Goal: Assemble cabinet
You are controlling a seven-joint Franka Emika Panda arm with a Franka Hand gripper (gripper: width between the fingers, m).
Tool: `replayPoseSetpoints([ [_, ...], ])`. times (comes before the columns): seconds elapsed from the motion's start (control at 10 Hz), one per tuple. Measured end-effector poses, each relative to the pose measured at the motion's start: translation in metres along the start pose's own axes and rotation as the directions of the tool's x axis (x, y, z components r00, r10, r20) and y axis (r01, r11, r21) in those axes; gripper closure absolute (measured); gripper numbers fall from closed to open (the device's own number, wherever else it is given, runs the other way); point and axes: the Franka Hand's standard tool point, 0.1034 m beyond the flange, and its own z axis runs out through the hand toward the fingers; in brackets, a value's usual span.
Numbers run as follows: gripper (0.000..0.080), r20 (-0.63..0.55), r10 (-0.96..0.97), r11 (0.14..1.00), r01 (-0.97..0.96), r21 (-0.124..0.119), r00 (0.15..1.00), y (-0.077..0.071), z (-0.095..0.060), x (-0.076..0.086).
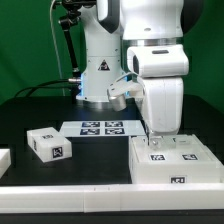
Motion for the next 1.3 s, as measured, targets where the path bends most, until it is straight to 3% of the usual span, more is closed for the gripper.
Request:
replayPoseSetpoints([
  [0.1,0.0729,0.001,-0.003,1.000,0.003,0.000,1.000,-0.001,-0.001,0.001],
  [0.2,0.0539,0.003,-0.004,1.000,0.004,0.001,1.000,-0.003,-0.003,0.001],
  [0.4,0.0266,0.010,-0.012,1.000,0.012,-0.002,1.000,-0.008,-0.010,0.002],
  [0.5,0.0266,0.015,-0.015,1.000,0.015,-0.007,1.000,-0.010,-0.016,0.001],
  [0.6,0.0088,0.021,-0.020,1.000,0.020,-0.009,1.000,-0.015,-0.021,0.002],
  [0.7,0.0027,0.030,-0.005,1.000,0.005,-0.011,1.000,-0.026,-0.028,0.003],
  [0.9,0.0005,0.044,0.061,0.998,-0.060,-0.026,0.997,-0.053,-0.042,0.003],
  [1.0,0.0001,0.044,0.136,0.990,-0.134,-0.048,0.990,-0.074,-0.049,0.004],
  [1.2,0.0003,0.035,0.257,0.965,-0.255,-0.063,0.966,-0.108,-0.049,0.016],
  [1.3,0.0003,0.032,0.257,0.965,-0.255,-0.060,0.966,-0.113,-0.046,0.018],
])
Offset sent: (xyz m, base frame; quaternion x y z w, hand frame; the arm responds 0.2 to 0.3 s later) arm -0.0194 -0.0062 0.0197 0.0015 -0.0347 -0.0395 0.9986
